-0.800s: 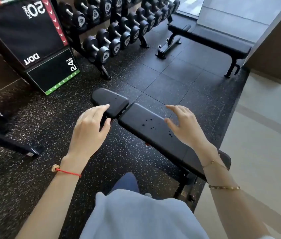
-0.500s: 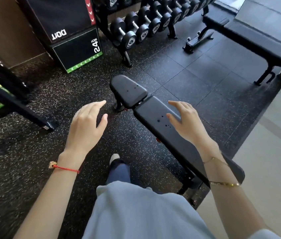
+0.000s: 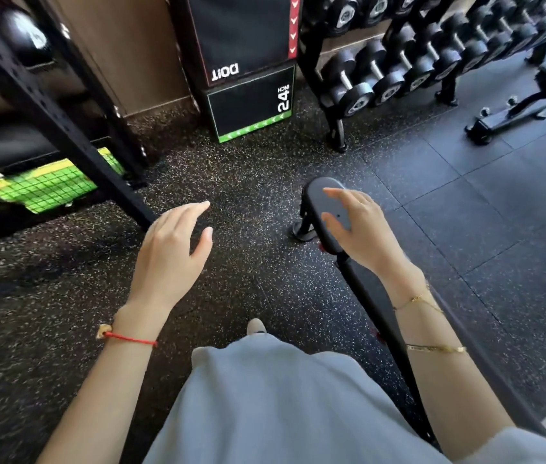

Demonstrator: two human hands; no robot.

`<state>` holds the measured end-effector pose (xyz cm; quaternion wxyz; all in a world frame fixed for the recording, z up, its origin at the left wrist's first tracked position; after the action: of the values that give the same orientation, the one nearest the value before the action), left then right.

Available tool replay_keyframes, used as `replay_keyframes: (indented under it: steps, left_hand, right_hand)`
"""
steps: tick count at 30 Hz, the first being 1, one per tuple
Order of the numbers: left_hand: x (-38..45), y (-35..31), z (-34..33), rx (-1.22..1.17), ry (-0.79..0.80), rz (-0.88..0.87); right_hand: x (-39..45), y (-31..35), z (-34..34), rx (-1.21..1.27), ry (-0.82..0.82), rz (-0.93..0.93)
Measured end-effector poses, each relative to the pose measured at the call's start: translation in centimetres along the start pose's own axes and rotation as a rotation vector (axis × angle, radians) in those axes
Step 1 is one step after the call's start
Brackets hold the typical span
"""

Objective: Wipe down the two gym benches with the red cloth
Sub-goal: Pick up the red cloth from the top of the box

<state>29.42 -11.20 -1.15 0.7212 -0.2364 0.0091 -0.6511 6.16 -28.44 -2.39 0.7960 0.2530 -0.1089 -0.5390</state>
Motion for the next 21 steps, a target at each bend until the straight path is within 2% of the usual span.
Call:
replay_keyframes:
  steps: [6,13,21]
  left_hand:
    - [4.8,7.8,1.0,-0.010,-0.011,0.083]
    - [10.7,14.2,0.2,-0.032,0.001,0.153]
    - [23.4,22.1,-1.0,-0.037,-0.008,0.178]
  right_hand:
    - [8.4,6.8,-3.7,0.012,0.032,0.068]
    - [17.0,10.2,-7.1,-0.015,0.098,0.084]
    - [31.4,14.4,-8.6,-0.011,0.153,0.118]
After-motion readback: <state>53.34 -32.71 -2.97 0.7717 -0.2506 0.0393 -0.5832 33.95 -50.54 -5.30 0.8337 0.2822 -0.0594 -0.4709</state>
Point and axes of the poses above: each hand's wrist, its own x-axis towards the middle knuckle, its own z-axis out of the back of the hand, y = z × x, the point moved 6 cm from there along x, towards the middle knuckle, and after that the axes turned 15 degrees about -z, right-handed, at the moved point
